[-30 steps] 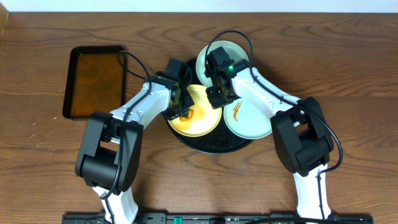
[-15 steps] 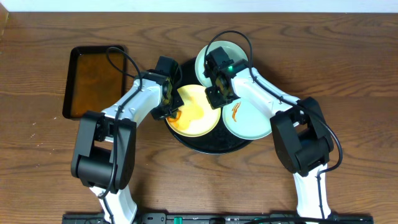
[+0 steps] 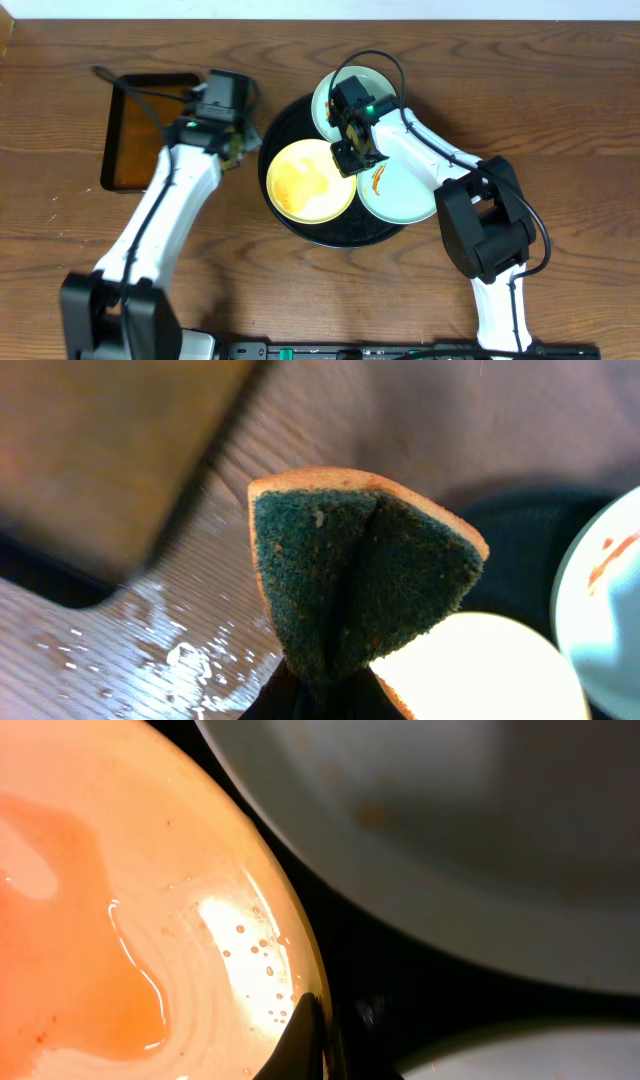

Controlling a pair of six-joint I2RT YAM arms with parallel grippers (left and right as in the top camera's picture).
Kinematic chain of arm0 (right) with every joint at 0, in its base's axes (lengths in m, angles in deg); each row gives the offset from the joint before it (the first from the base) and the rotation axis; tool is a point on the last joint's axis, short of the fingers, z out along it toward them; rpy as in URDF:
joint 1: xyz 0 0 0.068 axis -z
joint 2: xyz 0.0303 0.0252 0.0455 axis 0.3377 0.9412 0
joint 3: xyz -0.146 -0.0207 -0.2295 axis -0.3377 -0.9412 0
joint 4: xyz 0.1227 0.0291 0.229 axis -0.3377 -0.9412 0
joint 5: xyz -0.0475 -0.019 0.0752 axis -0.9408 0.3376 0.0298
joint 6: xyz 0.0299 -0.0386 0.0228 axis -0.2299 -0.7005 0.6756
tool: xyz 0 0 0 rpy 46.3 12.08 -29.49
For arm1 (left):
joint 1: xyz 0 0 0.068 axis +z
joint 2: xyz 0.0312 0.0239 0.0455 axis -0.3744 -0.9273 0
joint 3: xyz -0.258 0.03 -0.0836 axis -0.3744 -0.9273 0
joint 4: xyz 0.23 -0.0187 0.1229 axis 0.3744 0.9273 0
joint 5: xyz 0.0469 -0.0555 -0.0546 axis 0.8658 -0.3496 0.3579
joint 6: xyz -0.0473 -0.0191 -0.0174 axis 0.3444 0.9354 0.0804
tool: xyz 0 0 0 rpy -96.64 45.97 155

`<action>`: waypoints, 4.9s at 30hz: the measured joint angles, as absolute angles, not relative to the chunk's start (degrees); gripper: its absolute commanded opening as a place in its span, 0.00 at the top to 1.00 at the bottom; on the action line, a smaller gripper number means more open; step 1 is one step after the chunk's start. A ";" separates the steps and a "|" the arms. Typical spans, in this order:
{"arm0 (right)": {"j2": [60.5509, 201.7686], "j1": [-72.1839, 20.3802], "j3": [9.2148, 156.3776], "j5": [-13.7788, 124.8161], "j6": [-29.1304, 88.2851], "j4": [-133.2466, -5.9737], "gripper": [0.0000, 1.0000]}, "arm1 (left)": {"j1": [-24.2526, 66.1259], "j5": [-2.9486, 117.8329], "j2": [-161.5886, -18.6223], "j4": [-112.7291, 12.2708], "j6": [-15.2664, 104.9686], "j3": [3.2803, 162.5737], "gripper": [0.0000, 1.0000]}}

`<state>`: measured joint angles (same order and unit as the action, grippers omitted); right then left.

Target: Clean dirty plates on tray and stack at the side

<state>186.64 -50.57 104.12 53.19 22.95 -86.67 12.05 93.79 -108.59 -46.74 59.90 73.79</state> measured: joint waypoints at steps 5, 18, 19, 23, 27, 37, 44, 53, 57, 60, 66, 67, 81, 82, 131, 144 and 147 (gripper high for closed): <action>186.64 -50.57 106.65 52.69 22.93 -89.36 0.99 | 20.55 93.99 -106.29 -46.76 59.72 73.79 0.92; 185.14 -50.76 109.39 49.48 22.95 -89.36 0.99 | 36.95 88.85 -106.42 -43.73 59.72 73.79 0.93; 184.96 -50.94 109.39 48.29 23.02 -89.38 0.99 | 37.30 88.74 -106.42 -43.75 59.70 73.79 0.93; 183.10 -52.25 109.39 42.83 23.41 -89.16 0.99 | 37.80 88.35 -106.42 -43.77 59.70 73.79 0.92; 178.86 -53.82 109.41 36.69 23.17 -87.85 0.99 | 37.80 88.17 -106.42 -43.81 59.68 73.79 0.92; 170.73 -56.47 110.24 25.50 17.40 -86.21 0.99 | 37.80 88.17 -106.42 -43.81 57.80 73.79 0.92; 170.73 -60.67 110.24 14.88 9.18 -83.24 0.99 | 37.80 88.17 -106.42 -43.84 57.63 73.79 0.93; 170.73 -67.18 110.24 4.19 -9.04 -76.51 0.99 | 37.80 88.17 -106.42 -43.84 56.73 73.79 0.93; 170.73 -69.63 110.24 2.11 -13.85 -75.44 0.99 | 37.80 88.17 -106.42 -43.84 56.53 73.79 0.93; 170.73 -70.74 110.24 1.52 -12.61 -75.52 0.99 | 37.80 88.17 -106.42 -43.75 56.49 73.79 0.92; 170.73 -68.36 110.24 4.30 -0.34 -81.38 0.89 | 37.80 88.19 -106.42 -43.70 56.34 73.79 0.93; 170.73 -67.27 110.24 6.02 1.91 -82.80 0.85 | 37.80 88.17 -106.42 -43.70 56.34 73.79 0.92; 174.88 -45.37 110.28 51.79 16.38 -90.87 0.54 | 37.80 88.17 -106.42 -43.70 56.34 73.75 0.93; 176.13 -45.10 110.28 53.06 16.38 -90.98 0.54 | 37.80 88.17 -106.42 -43.70 56.34 73.75 0.92; 190.95 -44.71 110.37 69.78 8.31 -82.54 0.99 | 37.80 88.17 -106.42 -43.70 56.34 73.73 0.93; 183.39 -45.54 113.23 52.38 8.44 -85.07 0.99 | 37.80 88.15 -106.42 -43.70 56.34 73.73 0.92; 179.47 -47.55 114.08 46.24 7.39 -85.42 0.99 | 37.80 88.15 -106.42 -43.70 56.34 73.73 0.92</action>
